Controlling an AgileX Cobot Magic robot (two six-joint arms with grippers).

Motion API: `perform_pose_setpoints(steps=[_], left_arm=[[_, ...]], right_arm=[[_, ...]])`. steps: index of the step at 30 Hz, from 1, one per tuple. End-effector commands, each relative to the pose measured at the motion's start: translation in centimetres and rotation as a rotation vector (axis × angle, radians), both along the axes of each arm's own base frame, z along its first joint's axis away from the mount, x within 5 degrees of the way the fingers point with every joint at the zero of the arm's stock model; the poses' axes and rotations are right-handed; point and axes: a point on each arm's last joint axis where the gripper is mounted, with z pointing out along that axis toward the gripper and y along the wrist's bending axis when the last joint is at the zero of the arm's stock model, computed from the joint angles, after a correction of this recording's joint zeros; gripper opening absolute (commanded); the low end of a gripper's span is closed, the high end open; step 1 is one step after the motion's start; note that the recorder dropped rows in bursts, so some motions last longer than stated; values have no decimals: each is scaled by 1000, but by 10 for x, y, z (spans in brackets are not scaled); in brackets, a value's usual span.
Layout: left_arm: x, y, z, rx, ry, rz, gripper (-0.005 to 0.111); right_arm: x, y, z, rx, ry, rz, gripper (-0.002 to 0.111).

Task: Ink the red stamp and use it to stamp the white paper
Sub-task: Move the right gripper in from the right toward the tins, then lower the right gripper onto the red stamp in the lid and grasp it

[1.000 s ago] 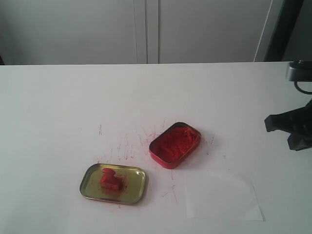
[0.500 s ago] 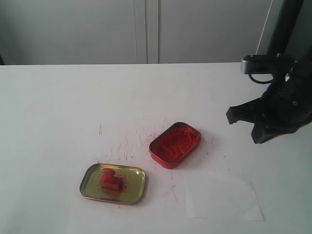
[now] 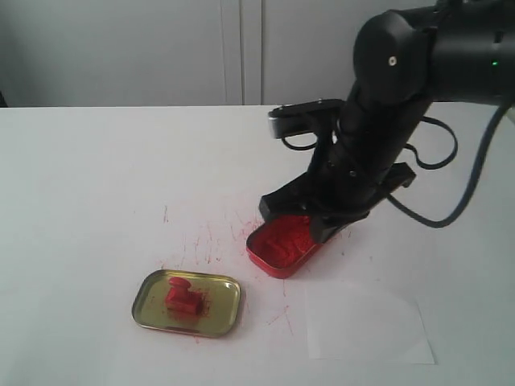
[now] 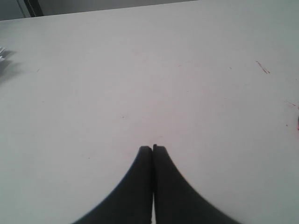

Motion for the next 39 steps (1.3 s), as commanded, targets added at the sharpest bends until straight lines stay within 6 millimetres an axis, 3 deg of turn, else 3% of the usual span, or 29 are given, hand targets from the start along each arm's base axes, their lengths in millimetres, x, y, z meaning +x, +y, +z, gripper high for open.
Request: perform_pose_setpoints(steps=[1, 14, 29, 32, 39], left_arm=[[0, 0, -1, -9, 1, -2, 0], [0, 0, -1, -9, 1, -2, 0], [0, 0, -1, -9, 1, -2, 0], [0, 0, -1, -9, 1, -2, 0], [0, 0, -1, -9, 1, -2, 0]], right_arm=[[-2, 26, -1, 3, -1, 64, 0], [-5, 99, -13, 7, -6, 218, 0], [-3, 153, -25, -6, -21, 392, 0], [-4, 159, -30, -20, -37, 489, 0], [-12, 167, -33, -69, -129, 901, 0]])
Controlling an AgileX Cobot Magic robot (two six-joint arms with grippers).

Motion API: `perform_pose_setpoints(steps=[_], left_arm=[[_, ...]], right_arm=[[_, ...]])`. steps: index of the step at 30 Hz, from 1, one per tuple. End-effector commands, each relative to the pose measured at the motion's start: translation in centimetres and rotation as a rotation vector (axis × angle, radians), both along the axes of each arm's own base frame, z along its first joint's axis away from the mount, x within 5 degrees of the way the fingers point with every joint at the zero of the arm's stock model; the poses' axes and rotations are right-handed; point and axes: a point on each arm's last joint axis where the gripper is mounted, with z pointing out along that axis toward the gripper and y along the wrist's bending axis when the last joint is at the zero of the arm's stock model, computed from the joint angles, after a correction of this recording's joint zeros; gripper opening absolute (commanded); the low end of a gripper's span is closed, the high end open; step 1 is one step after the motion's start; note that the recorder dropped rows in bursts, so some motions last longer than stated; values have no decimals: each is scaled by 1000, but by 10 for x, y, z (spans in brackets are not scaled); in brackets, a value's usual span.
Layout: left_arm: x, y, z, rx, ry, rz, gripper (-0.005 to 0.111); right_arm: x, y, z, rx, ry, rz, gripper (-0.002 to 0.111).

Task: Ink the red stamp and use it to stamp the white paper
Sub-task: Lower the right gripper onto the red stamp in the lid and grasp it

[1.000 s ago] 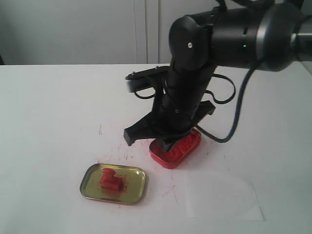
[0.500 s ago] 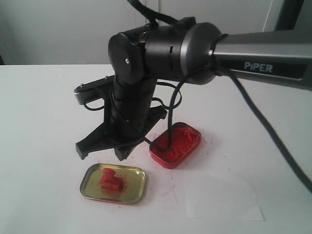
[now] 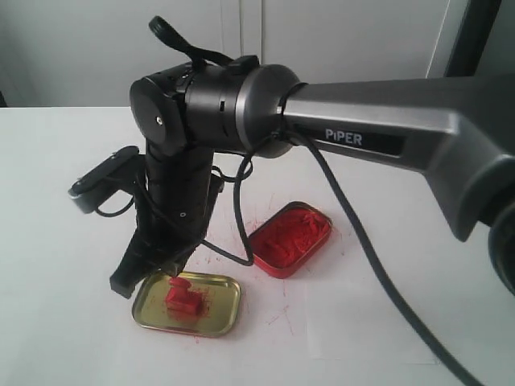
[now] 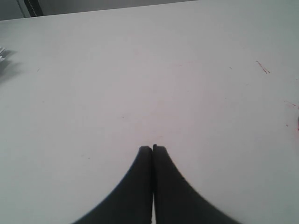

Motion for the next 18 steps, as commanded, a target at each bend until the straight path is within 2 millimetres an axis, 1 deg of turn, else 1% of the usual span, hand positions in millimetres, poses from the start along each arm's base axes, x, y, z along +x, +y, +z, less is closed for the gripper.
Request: perform_pose_setpoints(steps=[1, 4, 6, 10, 11, 14, 18], left_arm=[[0, 0, -1, -9, 1, -2, 0], [0, 0, -1, -9, 1, -2, 0], [0, 0, -1, -9, 1, -2, 0], [0, 0, -1, -9, 1, -2, 0], [0, 0, -1, -9, 1, -2, 0], [0, 0, -1, -9, 1, -2, 0], [0, 0, -1, -9, 1, -2, 0]], right_arm=[[-6, 6, 3, -7, -58, 210, 0], [-3, 7, 4, 9, -84, 209, 0], [-2, 7, 4, 0, -105, 222, 4], [-1, 7, 3, -10, -122, 288, 22], [-1, 7, 3, -12, -126, 301, 28], [-1, 7, 3, -20, -145, 381, 37], [-2, 6, 2, -28, -148, 395, 37]])
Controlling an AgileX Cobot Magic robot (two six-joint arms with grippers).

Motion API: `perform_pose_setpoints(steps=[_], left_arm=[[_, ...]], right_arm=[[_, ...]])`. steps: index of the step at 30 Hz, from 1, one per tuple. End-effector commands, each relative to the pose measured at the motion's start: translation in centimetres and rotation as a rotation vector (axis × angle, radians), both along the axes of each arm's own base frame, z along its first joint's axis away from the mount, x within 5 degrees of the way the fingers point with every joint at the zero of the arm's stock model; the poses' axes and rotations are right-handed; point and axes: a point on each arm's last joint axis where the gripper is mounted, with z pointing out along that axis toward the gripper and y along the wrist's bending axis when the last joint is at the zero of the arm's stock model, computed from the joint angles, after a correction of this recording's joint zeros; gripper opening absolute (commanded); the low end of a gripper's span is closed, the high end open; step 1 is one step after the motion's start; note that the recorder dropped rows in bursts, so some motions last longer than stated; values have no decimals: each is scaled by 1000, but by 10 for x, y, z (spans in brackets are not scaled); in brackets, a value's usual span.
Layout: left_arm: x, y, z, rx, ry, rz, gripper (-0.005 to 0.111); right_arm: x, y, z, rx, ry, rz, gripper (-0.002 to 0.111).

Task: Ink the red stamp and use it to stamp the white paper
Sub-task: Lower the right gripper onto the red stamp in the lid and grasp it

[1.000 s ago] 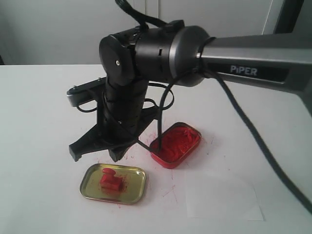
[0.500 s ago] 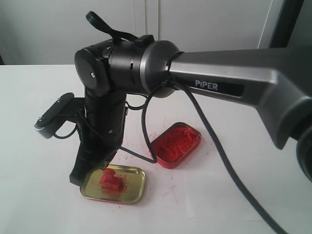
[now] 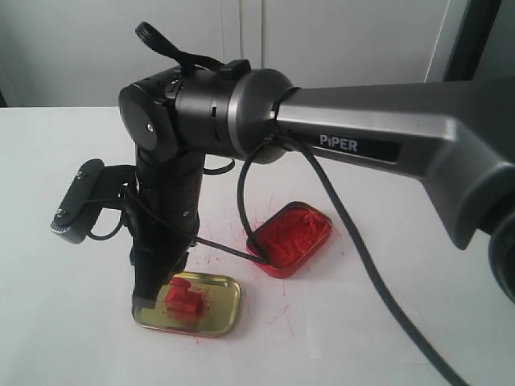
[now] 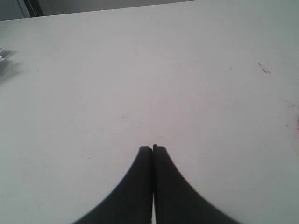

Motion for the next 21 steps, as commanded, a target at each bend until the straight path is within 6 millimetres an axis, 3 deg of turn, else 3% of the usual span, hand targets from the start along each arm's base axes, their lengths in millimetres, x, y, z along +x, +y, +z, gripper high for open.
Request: perform_pose_setpoints(steps=[1, 14, 21], left_arm=[[0, 0, -1, -9, 1, -2, 0], [0, 0, -1, -9, 1, -2, 0], [0, 0, -1, -9, 1, -2, 0]], right_arm=[[0, -1, 0, -13, -20, 39, 37], [-1, -3, -17, -26, -14, 33, 37], [3, 0, -39, -58, 21, -20, 37]])
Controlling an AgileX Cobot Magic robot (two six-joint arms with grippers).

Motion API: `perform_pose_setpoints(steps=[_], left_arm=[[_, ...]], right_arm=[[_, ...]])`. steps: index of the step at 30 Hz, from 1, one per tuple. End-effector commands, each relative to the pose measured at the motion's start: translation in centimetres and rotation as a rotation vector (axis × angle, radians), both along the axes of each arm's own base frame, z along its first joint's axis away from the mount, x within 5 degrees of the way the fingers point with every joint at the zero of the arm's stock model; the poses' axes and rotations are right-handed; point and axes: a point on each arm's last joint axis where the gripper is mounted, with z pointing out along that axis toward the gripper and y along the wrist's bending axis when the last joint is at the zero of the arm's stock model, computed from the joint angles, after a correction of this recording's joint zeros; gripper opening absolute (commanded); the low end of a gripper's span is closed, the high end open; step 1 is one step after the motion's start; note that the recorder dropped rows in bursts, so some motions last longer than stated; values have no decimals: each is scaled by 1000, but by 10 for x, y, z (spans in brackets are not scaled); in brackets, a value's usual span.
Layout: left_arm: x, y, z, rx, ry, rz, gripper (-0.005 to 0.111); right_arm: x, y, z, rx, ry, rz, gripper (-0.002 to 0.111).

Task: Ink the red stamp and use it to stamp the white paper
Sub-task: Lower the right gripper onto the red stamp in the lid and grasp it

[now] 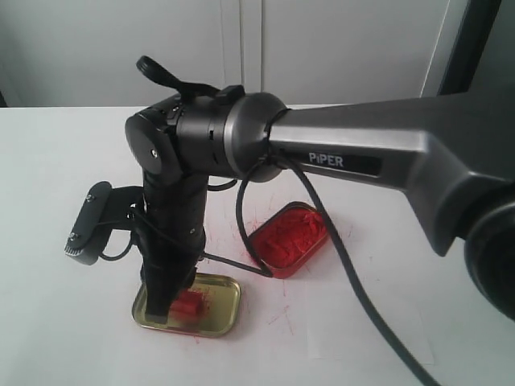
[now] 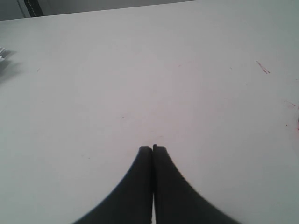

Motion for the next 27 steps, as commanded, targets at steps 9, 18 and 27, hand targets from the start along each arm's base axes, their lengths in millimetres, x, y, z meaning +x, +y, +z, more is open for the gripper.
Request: perform_pose_setpoints(steps=[9, 18, 27], left_arm=[[0, 0, -1, -9, 1, -2, 0], [0, 0, -1, -9, 1, -2, 0], [0, 0, -1, -9, 1, -2, 0]], right_arm=[[5, 2, -32, -48, 38, -135, 37], [5, 2, -32, -41, 33, -135, 24], [5, 2, -33, -45, 47, -179, 0]])
